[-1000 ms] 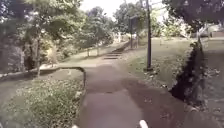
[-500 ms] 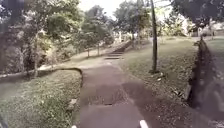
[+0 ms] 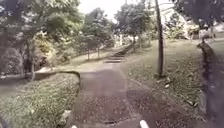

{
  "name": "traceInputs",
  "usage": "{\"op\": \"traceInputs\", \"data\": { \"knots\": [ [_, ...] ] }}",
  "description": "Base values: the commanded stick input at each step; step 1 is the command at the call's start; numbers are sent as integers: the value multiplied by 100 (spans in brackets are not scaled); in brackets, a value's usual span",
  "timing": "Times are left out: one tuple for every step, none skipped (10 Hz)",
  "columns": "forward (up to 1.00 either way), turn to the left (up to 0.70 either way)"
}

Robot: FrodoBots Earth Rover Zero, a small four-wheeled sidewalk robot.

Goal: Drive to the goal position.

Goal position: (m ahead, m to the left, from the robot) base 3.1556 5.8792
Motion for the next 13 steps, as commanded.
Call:
{"op": "traceInputs", "data": {
  "knots": [
    [85, 0],
    [85, 0],
    [85, 1],
    [85, 3],
    [85, 3],
    [85, 3],
    [85, 3],
    [85, 3],
    [85, 3],
    [85, 3],
    [85, 3],
    [85, 3],
    [85, 3]
  ]
}}
